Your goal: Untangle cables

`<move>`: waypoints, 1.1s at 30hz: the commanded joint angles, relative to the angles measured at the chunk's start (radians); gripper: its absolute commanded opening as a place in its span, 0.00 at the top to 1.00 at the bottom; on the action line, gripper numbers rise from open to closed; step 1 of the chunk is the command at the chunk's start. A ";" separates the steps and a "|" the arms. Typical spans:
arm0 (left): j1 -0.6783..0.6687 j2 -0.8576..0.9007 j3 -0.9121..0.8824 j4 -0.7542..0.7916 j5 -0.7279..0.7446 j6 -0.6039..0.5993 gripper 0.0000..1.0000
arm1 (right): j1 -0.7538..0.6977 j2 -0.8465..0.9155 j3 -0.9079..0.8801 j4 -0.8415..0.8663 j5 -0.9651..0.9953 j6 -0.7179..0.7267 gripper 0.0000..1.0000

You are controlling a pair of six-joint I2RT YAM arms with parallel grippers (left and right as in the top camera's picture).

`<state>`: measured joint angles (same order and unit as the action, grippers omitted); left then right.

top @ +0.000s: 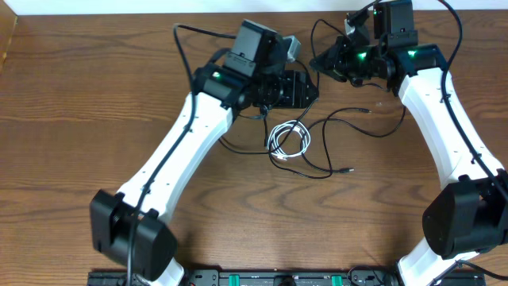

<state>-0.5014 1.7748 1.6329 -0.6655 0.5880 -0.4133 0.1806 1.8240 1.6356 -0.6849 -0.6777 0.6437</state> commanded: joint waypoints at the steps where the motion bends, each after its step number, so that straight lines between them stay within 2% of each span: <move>1: -0.022 0.023 0.000 0.014 0.011 -0.032 0.39 | -0.003 -0.012 0.018 0.006 -0.036 0.018 0.99; 4: -0.040 0.029 0.000 0.021 0.026 -0.017 0.40 | -0.012 -0.012 0.018 0.016 -0.037 0.023 0.99; 6: -0.049 0.029 0.000 0.020 0.034 0.008 0.46 | -0.019 -0.012 0.018 0.020 -0.037 0.033 0.99; 7: -0.052 0.029 0.000 0.020 0.041 0.021 0.52 | -0.023 -0.012 0.018 0.021 -0.037 0.034 0.99; 11: -0.053 0.029 0.000 0.016 0.078 0.082 0.91 | -0.039 -0.012 0.018 0.032 -0.059 0.036 0.99; 15: -0.037 0.029 0.000 0.004 0.061 0.136 0.92 | -0.084 -0.012 0.018 0.036 -0.104 0.030 0.99; 21: 0.006 0.028 0.000 -0.047 -0.082 0.166 0.92 | -0.192 -0.012 0.018 0.016 -0.191 -0.018 0.99; 27: 0.046 0.028 0.000 -0.071 -0.085 0.239 0.92 | -0.333 -0.014 0.018 -0.039 -0.236 -0.088 0.99; 33: 0.074 0.028 0.000 -0.097 -0.138 0.246 0.92 | -0.505 -0.025 0.019 -0.113 -0.258 -0.167 0.99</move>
<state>-0.4435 1.8000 1.6325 -0.7559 0.5022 -0.1970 -0.2611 1.8240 1.6356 -0.7795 -0.9127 0.5480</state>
